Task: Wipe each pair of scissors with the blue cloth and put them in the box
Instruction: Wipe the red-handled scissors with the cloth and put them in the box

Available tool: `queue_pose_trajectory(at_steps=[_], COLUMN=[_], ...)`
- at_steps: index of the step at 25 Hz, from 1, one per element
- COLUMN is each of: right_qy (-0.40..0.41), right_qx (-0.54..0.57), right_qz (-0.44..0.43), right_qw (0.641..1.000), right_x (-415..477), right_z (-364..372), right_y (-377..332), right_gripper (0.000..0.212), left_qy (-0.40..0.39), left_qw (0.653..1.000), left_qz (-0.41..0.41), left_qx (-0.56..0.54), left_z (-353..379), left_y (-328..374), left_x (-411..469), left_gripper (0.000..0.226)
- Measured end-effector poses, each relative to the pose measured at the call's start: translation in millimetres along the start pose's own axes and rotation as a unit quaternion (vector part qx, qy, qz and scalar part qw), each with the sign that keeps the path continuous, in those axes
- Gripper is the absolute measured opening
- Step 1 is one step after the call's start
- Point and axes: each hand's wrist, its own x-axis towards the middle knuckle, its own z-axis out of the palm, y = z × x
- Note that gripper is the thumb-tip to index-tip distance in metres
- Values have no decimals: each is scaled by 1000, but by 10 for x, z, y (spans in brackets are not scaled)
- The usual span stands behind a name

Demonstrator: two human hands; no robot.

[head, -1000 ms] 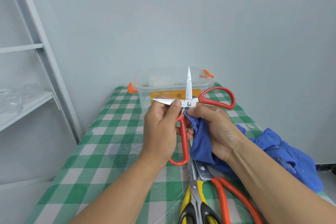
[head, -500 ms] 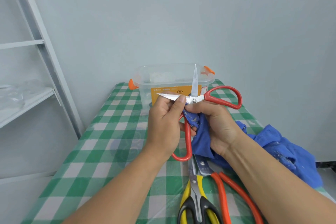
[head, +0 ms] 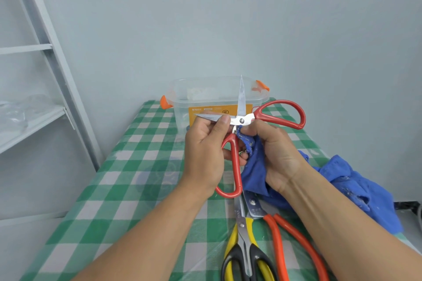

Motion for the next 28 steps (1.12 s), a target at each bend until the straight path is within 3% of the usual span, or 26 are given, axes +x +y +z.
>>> queue_pose_trajectory(at_steps=[3,7,9,11,14,19,28], right_qy=[6,15,5,-7,-6,39,35], right_qx=[6,-39,-44,-48,-49,-72,-97], right_qz=[-13,-19,-14,-17,-32,-71,-57], right_qw=[1000,999,999,999,998,994,993], right_x=[-12,3,-17,-25,-37,-53,-8], right_z=[-22,-50,-12,-6,4,16,19], right_y=[-19,-18,-32,-40,-49,13,-12], right_gripper=[18,15,1,24,36,11,22], left_qy=[-2,17,18,5,-6,16,20], left_qw=[1000,1000,1000,1000,999,999,1000], left_qz=[0,1,9,13,16,-27,-2], left_qx=[-7,-10,6,15,28,4,2], left_z=[17,47,39,32,32,-10,-33], left_y=[-26,-65,-85,-106,-103,-30,6], left_x=[-17,-55,-53,-34,-11,-18,-20], left_gripper=[20,11,12,14,18,12,12])
